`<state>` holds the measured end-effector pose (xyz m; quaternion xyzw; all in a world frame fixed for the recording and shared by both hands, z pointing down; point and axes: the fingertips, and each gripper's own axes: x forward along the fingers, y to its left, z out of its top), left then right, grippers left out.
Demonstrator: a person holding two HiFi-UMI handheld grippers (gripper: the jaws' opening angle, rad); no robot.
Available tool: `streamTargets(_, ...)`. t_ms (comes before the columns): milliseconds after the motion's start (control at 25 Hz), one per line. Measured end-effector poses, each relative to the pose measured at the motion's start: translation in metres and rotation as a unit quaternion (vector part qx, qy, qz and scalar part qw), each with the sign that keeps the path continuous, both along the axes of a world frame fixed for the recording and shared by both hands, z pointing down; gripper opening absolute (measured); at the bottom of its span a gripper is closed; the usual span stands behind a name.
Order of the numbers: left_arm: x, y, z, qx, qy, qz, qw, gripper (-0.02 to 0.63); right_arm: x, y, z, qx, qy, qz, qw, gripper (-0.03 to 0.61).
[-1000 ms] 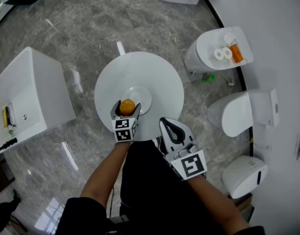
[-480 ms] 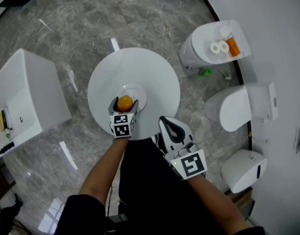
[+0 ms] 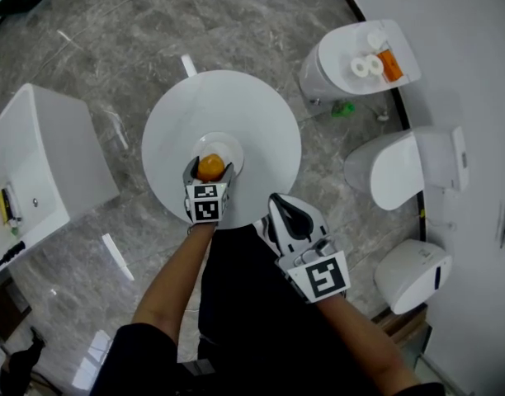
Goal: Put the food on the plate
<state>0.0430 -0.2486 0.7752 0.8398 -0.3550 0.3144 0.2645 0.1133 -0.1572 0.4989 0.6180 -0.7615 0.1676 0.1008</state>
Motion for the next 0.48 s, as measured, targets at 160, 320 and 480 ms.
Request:
streamTargets(160, 0.002, -0.001, 0.004, 0.001, -0.001, 0.014, 0.9999, 0.390, -0.003, 0.004, 0.006, -0.003, 0.003, 0.004, 1.000, 0.005)
streamTargets(320, 0.004, -0.001, 0.005, 0.003, -0.007, 0.032, 0.9994, 0.390, -0.011, 0.006, 0.006, -0.002, 0.004, -0.002, 1.000, 0.005)
streamTargets(480, 0.004, 0.002, 0.000, 0.009, -0.004, 0.030, 0.9995, 0.390, -0.011, 0.010, 0.000, 0.002, 0.004, -0.003, 1.000, 0.005)
